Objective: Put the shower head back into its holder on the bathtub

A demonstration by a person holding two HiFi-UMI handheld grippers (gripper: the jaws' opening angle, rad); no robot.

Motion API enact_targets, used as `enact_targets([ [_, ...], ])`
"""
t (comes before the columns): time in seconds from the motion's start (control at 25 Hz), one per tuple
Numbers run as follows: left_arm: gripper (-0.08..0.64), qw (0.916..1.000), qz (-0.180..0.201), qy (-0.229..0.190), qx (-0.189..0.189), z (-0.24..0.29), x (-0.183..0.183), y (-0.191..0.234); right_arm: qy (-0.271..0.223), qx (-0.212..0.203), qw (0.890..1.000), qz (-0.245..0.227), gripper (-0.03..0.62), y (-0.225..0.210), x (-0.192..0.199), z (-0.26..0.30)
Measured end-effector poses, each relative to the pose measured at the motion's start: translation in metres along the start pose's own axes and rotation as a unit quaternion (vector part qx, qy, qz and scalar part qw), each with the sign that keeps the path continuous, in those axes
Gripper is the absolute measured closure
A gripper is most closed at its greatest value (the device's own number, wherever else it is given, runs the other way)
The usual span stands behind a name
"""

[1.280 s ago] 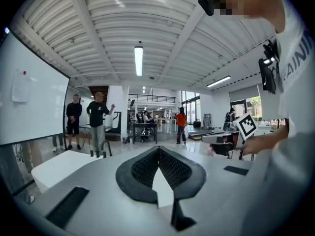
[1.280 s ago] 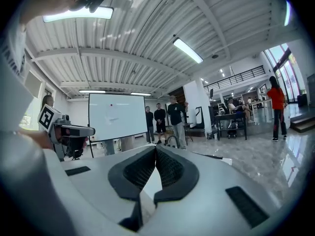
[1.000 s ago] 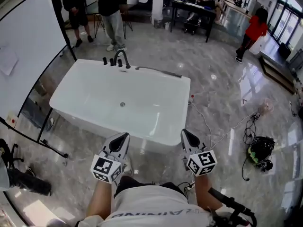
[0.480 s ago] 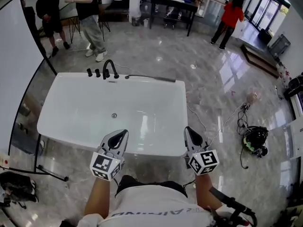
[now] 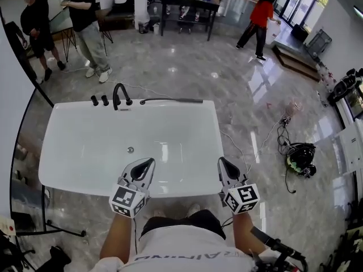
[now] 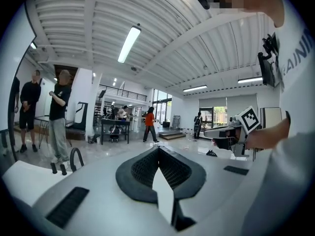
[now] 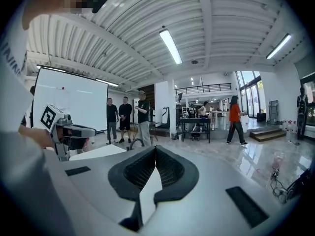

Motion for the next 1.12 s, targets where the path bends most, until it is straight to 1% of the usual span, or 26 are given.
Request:
enact_targets([
  [0.12,0.541,0.9999,0.007,0.001,0.008,0.019,-0.009,0.001,-0.004,0.005,1.0,0.008,0.58,-0.015,-0.001,0.009],
  [0.28,0.541,0.9999,0.012,0.008,0.0,0.044,-0.024,-0.004,-0.011,-0.006,1.0,0.02,0.58,-0.044,-0.001,0.021],
  [0.48,0.541,0.9998,0.004,0.013,-0.015,0.095,-0.045,-0.024,-0.022,-0.022,0.999,0.026,0.58,-0.103,-0.005,0.032],
  [0.64,0.541,0.9991,0.002,0.012,-0.04,0.146,-0.061,-0.041,-0.019,-0.039,0.998,0.035,0.58,-0.16,0.008,0.043],
  [0.72,0.541,0.9987,0.005,0.013,-0.049,0.162,-0.066,-0.051,-0.017,-0.043,0.998,0.041,0.58,-0.184,0.015,0.047],
  [0.92,0.541,0.9979,0.011,0.032,-0.056,0.187,-0.062,-0.054,-0.021,-0.045,0.997,0.062,0.58,-0.208,0.027,0.061],
  [1.0,0.541,0.998,0.013,0.035,-0.05,0.197,-0.062,-0.055,-0.021,-0.042,0.997,0.067,0.58,-0.215,0.03,0.062],
  [1.12,0.541,0.9985,0.022,0.037,-0.032,0.208,-0.062,-0.057,-0.015,-0.03,0.997,0.075,0.58,-0.219,0.037,0.058],
])
Point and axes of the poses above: the fingertips, and each gripper's own axes: z forward along the fingers, y to its left, x out of its underside, the point moved 6 cm from there along -z, backward along the fingers, and after that the axes turned 8 degrees about y, right-handed, at the moved point
